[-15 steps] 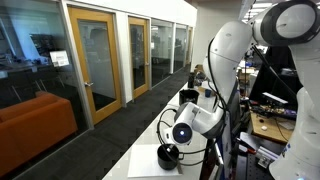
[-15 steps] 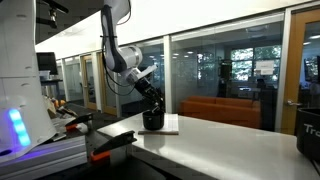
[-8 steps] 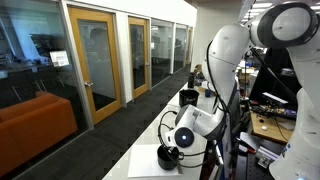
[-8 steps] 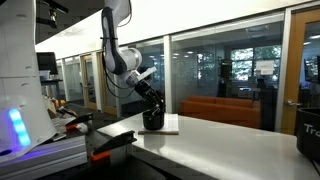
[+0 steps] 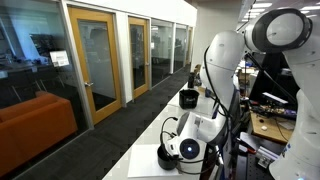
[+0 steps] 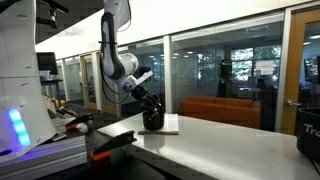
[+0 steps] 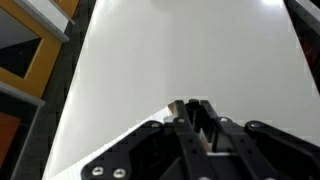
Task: Pick up the marker and put it in the cup
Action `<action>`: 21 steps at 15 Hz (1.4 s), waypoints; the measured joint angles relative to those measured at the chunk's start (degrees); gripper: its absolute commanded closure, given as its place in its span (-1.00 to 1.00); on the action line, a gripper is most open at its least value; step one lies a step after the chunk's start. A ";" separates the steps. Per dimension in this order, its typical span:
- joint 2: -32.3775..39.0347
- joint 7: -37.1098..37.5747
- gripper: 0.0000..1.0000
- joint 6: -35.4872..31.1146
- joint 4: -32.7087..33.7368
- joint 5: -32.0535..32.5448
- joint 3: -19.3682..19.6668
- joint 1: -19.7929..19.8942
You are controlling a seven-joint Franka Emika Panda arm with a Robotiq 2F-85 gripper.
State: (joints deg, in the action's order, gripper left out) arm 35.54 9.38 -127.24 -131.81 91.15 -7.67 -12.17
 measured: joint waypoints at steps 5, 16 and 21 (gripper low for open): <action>0.86 2.00 0.91 3.22 -0.27 4.86 -1.29 -0.10; 1.01 5.37 0.91 8.71 -1.82 11.80 -3.65 -0.34; 1.10 6.30 0.12 9.84 -2.25 14.07 -4.01 -0.34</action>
State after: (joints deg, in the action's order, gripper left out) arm 36.64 15.68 -117.40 -134.06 105.22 -11.67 -12.51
